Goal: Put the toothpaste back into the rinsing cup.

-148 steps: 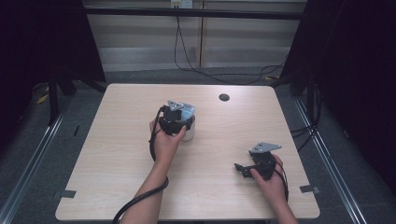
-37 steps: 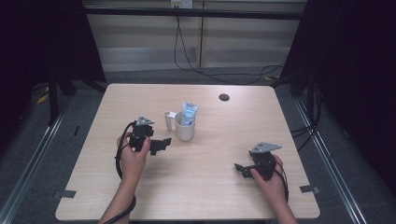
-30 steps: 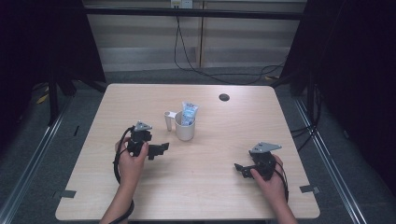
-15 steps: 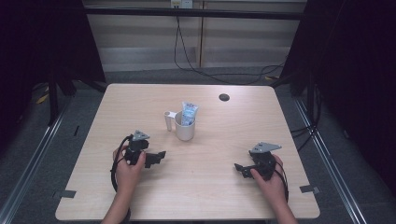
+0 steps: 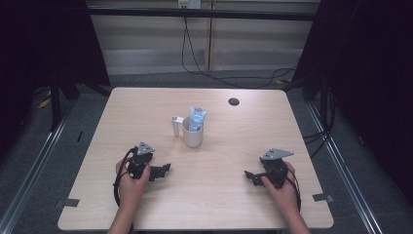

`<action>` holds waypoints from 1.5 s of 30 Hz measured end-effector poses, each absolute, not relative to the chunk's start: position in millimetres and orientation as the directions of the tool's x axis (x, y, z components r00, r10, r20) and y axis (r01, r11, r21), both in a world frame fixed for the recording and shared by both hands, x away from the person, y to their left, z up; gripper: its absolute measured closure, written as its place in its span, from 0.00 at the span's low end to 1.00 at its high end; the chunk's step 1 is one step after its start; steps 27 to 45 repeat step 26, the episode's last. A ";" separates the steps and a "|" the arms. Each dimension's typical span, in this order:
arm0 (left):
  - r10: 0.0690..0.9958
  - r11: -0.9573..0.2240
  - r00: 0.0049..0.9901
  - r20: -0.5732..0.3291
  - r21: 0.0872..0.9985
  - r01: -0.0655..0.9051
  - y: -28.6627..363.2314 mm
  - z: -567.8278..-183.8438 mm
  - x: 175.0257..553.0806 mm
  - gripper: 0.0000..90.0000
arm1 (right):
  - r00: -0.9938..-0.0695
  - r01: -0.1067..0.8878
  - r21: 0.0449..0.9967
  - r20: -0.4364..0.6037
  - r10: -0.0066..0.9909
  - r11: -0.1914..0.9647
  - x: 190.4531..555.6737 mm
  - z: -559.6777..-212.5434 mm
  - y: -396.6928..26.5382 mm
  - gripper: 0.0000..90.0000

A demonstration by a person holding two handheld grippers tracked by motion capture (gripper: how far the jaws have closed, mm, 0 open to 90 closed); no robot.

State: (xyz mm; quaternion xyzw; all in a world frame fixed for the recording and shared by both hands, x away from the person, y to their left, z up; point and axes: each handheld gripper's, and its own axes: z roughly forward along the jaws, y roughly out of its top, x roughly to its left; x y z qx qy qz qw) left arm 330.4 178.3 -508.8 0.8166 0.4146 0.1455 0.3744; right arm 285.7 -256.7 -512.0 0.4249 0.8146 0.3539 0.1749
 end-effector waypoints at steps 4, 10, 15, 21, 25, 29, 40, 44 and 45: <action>0.781 -0.405 0.624 -0.039 0.728 0.553 176.9 -509.5 327.8 0.17 | -0.577 0.570 0.725 0.017 0.816 0.388 285.6 -511.9 -256.7 0.16; 0.769 -0.436 0.639 -0.012 0.721 0.538 175.9 -509.7 327.6 0.17 | -0.577 0.569 0.725 0.016 0.816 0.388 285.7 -512.0 -256.7 0.16; 0.782 -0.421 0.623 -0.017 0.722 0.548 174.7 -510.3 328.1 0.14 | -0.577 0.570 0.725 0.017 0.816 0.388 285.5 -512.0 -256.7 0.16; 0.775 -0.435 0.631 -0.009 0.717 0.545 175.5 -510.4 330.0 0.11 | -0.577 0.568 0.725 0.015 0.816 0.389 285.8 -512.1 -256.8 0.16; 0.777 -0.432 0.629 -0.009 0.719 0.544 175.3 -510.7 329.9 0.11 | -0.578 0.569 0.725 0.016 0.816 0.388 285.8 -512.1 -256.9 0.16; 0.779 -0.437 0.627 -0.005 0.713 0.548 175.6 -510.3 330.2 0.10 | -0.578 0.569 0.725 0.016 0.816 0.388 285.8 -512.1 -256.8 0.16; 0.779 -0.437 0.627 -0.005 0.713 0.548 175.6 -510.3 330.2 0.10 | -0.578 0.569 0.725 0.016 0.816 0.388 285.8 -512.1 -256.8 0.16; 0.779 -0.437 0.627 -0.005 0.713 0.548 175.6 -510.3 330.2 0.10 | -0.578 0.569 0.725 0.016 0.816 0.388 285.8 -512.1 -256.8 0.16; 0.779 -0.437 0.627 -0.005 0.713 0.548 175.6 -510.3 330.2 0.10 | -0.578 0.569 0.725 0.016 0.816 0.388 285.8 -512.1 -256.8 0.16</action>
